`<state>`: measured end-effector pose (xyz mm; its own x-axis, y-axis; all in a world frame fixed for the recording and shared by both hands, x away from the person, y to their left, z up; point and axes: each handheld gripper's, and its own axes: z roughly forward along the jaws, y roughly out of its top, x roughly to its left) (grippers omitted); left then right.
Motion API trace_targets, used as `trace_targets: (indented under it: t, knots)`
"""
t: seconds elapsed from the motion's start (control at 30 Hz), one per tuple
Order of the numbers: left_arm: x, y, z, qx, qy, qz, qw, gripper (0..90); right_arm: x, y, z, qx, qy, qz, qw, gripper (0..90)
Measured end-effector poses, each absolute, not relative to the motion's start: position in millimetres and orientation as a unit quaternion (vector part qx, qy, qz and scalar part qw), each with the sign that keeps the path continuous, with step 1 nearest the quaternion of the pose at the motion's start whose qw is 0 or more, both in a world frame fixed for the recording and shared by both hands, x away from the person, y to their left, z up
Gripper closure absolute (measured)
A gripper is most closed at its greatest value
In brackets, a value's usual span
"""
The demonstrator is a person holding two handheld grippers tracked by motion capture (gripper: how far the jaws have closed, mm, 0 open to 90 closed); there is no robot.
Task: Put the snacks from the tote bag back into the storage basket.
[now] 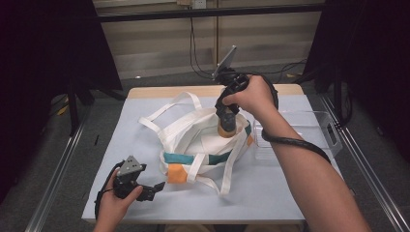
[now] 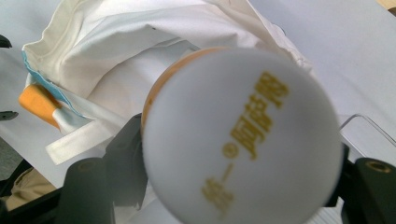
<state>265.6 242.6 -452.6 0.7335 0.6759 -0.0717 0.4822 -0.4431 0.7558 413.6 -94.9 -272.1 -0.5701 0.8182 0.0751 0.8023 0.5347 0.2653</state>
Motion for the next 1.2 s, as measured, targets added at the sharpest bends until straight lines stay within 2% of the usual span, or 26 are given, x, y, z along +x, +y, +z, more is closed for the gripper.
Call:
trace_targets:
  t: [1.2]
  knots:
    - [266, 241, -452, 0.842, 0.340, 0.126, 0.399, 3.7, 411, -137, -239, 0.495, 0.861, 0.113, 0.030, 30.5]
